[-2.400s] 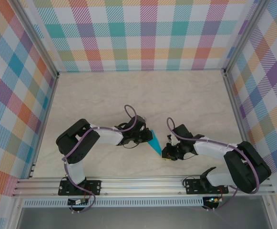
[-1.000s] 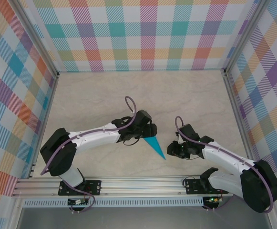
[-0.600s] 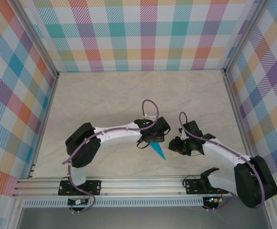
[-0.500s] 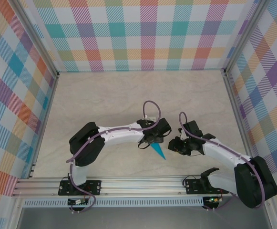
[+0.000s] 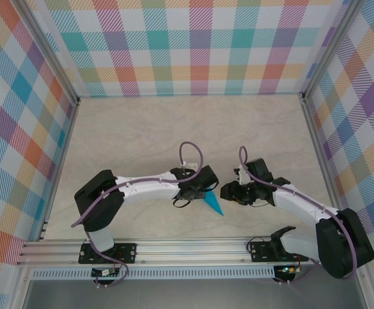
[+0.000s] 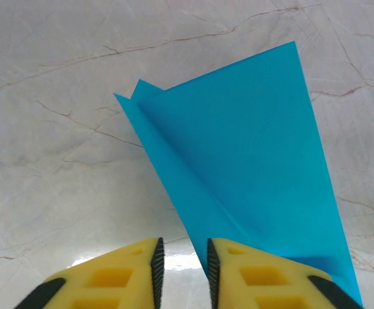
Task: Fold a paper plane with a square sheet of paper (pick it up from the middle)
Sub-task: Turn over the paper plane at the center of the table.
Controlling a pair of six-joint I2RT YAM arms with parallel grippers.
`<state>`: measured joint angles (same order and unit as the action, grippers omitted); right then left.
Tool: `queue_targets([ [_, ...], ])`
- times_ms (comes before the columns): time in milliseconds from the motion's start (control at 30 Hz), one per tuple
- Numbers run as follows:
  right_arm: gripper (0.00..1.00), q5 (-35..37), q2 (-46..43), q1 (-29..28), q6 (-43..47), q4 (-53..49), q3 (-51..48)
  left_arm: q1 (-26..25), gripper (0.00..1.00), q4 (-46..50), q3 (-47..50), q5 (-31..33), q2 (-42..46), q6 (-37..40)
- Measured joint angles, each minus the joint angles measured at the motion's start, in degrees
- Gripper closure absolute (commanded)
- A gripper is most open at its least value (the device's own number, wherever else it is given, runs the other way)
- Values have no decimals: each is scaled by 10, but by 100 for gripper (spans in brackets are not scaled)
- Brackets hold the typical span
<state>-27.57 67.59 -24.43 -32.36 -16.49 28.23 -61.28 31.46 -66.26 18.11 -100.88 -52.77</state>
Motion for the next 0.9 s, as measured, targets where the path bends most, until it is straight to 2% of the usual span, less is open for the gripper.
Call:
queue_targets([
  [233, 52, -15, 82, -10, 20, 15, 34, 0, 87, -17, 15, 0, 6, -1],
  [567, 54, -51, 189, -33, 45, 53, 84, 0, 92, -19, 35, 0, 7, -1],
  [900, 54, -62, 197, -56, 48, 64, 87, 0, 91, -21, 61, 5, 20, -2],
])
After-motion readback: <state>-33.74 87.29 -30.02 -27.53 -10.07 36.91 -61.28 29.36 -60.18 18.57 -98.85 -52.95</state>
